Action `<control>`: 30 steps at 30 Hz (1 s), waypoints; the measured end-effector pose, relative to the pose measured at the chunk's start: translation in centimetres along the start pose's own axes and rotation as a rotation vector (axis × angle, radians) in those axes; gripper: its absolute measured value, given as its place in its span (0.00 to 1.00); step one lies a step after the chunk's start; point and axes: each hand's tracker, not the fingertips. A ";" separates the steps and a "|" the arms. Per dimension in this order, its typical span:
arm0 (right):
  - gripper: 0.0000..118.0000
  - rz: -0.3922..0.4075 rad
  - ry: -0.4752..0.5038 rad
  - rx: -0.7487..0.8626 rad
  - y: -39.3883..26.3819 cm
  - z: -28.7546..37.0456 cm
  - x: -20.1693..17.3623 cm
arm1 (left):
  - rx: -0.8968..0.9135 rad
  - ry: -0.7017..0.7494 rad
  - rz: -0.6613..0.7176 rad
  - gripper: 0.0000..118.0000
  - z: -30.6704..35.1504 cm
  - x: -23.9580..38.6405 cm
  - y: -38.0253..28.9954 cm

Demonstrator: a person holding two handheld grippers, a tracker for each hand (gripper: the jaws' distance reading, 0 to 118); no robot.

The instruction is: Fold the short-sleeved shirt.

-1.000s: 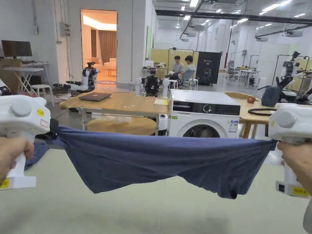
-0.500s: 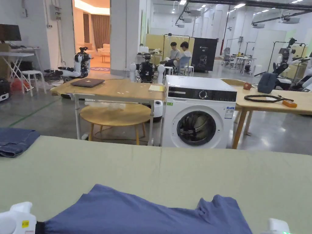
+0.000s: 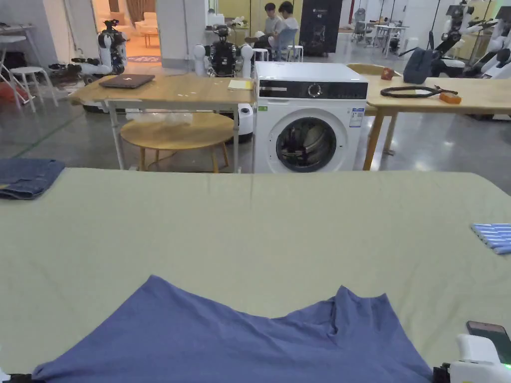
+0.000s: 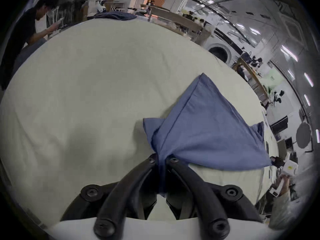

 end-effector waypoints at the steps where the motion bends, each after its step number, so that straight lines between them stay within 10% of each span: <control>1: 0.01 -0.004 0.009 -0.005 -1.6 1.2 0.7 | -0.012 0.001 0.004 0.02 1.0 -0.4 -1.4; 8: 0.02 -0.075 0.044 -0.064 -9.3 4.0 3.2 | -0.044 -0.062 0.026 0.04 3.7 -4.2 -6.2; 9: 0.07 -0.066 0.046 -0.062 -9.7 4.2 3.2 | -0.039 -0.062 0.024 0.20 3.9 -4.1 -6.4; 10: 0.21 -0.059 0.037 -0.063 -9.8 4.7 2.8 | -0.045 -0.051 0.019 0.43 4.1 -3.6 -6.5; 12: 0.84 0.000 -0.052 -0.041 -9.3 5.5 2.2 | -0.020 0.008 -0.008 0.87 4.7 -2.7 -6.2; 14: 0.98 0.039 -0.091 0.017 -7.8 6.5 1.4 | 0.022 0.025 -0.040 0.87 6.0 -0.9 -5.3; 20: 0.98 0.151 0.096 0.154 -5.1 11.2 -5.6 | 0.193 0.002 -0.402 0.85 8.7 8.4 -4.9; 21: 0.95 0.163 0.124 0.152 -5.2 11.6 -6.5 | 0.216 -0.018 -0.438 0.68 8.9 9.6 -5.2; 22: 0.81 0.169 0.172 0.154 -5.3 12.2 -7.1 | 0.228 -0.027 -0.462 0.39 9.0 10.7 -5.6; 23: 0.47 0.177 0.195 0.158 -5.4 12.6 -7.8 | 0.227 -0.037 -0.472 0.04 8.9 11.6 -6.3; 24: 0.00 0.181 0.222 0.153 -5.6 12.7 -8.3 | 0.218 -0.051 -0.467 0.00 8.7 12.0 -6.6; 30: 0.00 0.177 0.201 0.148 -5.2 12.9 -7.7 | 0.128 -0.132 -0.485 0.00 7.3 13.6 -8.9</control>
